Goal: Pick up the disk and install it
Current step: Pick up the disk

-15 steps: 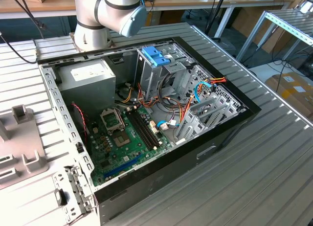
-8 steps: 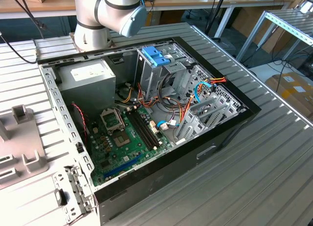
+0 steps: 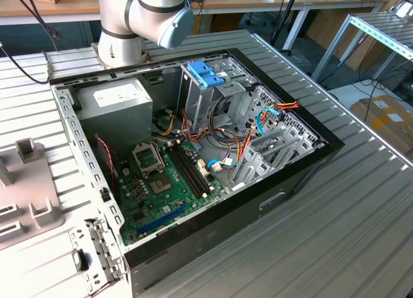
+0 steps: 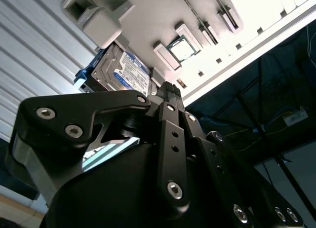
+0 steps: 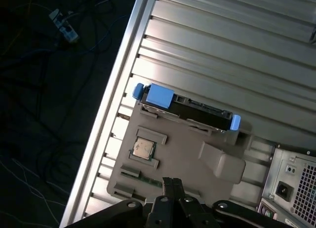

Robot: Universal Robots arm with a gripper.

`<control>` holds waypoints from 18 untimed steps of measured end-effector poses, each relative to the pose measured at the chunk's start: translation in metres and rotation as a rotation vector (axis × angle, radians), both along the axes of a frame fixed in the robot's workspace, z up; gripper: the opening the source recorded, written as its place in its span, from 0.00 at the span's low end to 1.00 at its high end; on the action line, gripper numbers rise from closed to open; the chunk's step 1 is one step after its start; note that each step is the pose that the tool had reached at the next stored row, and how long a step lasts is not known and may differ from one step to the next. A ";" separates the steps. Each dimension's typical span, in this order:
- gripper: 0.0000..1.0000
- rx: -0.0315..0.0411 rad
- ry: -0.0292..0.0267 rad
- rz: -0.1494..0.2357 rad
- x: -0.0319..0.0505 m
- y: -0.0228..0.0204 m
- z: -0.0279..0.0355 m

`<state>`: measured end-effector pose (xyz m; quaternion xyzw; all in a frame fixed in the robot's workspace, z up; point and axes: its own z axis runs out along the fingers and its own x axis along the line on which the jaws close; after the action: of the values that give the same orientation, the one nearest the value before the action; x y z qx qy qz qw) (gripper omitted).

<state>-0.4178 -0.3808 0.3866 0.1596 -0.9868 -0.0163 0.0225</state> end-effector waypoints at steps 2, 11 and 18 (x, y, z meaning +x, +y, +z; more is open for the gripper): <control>0.11 0.0000 -0.0001 0.006 0.0000 0.0000 0.0000; 0.11 0.0000 0.0000 0.034 0.0000 0.0000 0.0000; 0.11 0.0000 -0.0001 0.063 0.0000 0.0000 0.0000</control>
<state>-0.4178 -0.3808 0.3866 0.1904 -0.9813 -0.0156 0.0229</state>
